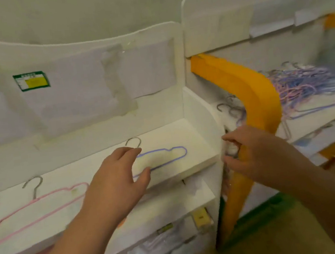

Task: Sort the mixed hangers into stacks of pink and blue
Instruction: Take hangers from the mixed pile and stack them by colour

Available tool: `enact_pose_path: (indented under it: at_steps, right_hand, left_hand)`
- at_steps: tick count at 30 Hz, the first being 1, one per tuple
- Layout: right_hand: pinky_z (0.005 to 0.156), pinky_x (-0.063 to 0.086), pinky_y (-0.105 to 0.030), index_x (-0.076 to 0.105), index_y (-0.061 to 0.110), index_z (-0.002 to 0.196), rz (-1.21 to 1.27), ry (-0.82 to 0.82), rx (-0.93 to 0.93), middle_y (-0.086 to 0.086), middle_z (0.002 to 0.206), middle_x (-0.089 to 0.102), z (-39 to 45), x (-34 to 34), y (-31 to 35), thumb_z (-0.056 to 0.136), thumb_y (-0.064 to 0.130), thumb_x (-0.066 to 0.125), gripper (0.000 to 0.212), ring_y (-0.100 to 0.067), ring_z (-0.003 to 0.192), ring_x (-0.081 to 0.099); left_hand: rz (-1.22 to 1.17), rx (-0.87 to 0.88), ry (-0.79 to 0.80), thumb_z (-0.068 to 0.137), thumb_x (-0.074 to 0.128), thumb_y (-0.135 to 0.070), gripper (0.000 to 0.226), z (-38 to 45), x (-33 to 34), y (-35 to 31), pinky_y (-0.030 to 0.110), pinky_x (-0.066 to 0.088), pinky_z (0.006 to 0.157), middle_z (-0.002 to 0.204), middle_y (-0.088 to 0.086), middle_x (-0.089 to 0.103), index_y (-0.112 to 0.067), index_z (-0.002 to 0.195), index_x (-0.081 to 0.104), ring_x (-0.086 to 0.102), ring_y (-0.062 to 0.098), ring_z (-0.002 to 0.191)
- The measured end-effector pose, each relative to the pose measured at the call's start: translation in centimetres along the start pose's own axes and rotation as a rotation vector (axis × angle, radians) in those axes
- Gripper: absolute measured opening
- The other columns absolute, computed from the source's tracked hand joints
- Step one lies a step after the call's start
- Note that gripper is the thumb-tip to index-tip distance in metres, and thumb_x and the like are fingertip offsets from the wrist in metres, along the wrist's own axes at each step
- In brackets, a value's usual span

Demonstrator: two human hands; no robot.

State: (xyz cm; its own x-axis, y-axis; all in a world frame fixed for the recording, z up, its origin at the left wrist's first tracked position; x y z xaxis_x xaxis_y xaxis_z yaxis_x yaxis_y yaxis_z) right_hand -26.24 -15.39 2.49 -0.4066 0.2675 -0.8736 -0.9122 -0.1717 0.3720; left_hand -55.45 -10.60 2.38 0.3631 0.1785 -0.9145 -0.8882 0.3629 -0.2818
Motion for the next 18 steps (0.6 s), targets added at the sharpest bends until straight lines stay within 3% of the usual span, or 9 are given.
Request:
enact_pose_path:
  at_steps: [5, 8, 13, 18]
  right_hand:
    - [0.082, 0.043, -0.023, 0.053, 0.030, 0.129, -0.077, -0.039, 0.104, 0.018, 0.112, 0.052, -8.4, -7.8, -8.0, 0.083, 0.051, 0.062, 0.051, -0.001, 0.101, 0.049]
    - [0.085, 0.049, -0.028, 0.055, 0.028, 0.128, -0.103, -0.066, 0.186, 0.012, 0.117, 0.056, -12.4, -11.7, -12.3, 0.083, 0.052, 0.061, 0.051, -0.007, 0.104, 0.054]
    - [0.082, 0.052, -0.025, 0.055, 0.028, 0.131, -0.108, -0.088, 0.289, 0.012, 0.124, 0.056, -16.2, -15.9, -18.1, 0.085, 0.048, 0.063, 0.051, -0.003, 0.100, 0.053]
    - [0.081, 0.053, -0.027, 0.053, 0.031, 0.130, -0.102, -0.096, 0.345, 0.014, 0.120, 0.054, -16.6, -17.1, -23.2, 0.085, 0.051, 0.061, 0.050, -0.003, 0.096, 0.053]
  left_hand:
    - [-0.078, 0.110, 0.004, 0.087, 0.056, -0.048, 0.049, -1.2, 2.7, -12.6, 0.031, 0.044, 0.093, 0.130, -0.012, 0.052, -0.029, 0.132, 0.053, 0.051, 0.013, 0.117]
    - [-0.108, 0.174, 0.033, 0.087, 0.056, -0.044, 0.048, -2.0, 4.6, -19.6, 0.030, 0.042, 0.093, 0.131, -0.011, 0.051, -0.030, 0.133, 0.052, 0.051, 0.013, 0.118]
    - [-0.135, 0.289, 0.101, 0.085, 0.058, -0.048, 0.049, -1.2, 7.6, -28.5, 0.029, 0.044, 0.090, 0.126, -0.009, 0.054, -0.030, 0.130, 0.054, 0.057, 0.014, 0.102]
    - [-0.138, 0.333, 0.121, 0.084, 0.057, -0.049, 0.053, 1.4, 11.0, -34.0, 0.033, 0.044, 0.096, 0.130, -0.006, 0.054, -0.031, 0.133, 0.051, 0.051, 0.017, 0.119]
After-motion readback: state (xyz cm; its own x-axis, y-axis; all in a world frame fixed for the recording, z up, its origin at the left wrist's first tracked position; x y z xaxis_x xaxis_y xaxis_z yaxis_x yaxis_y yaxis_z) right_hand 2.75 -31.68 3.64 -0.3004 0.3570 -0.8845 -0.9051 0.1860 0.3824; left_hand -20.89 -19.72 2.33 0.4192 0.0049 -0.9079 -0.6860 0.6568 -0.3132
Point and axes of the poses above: each hand's wrist, its own z-axis towards the middle knuckle, its own x-axis out of the palm, y = z × x, the point moved 3 cm from there along z, towards the middle knuckle
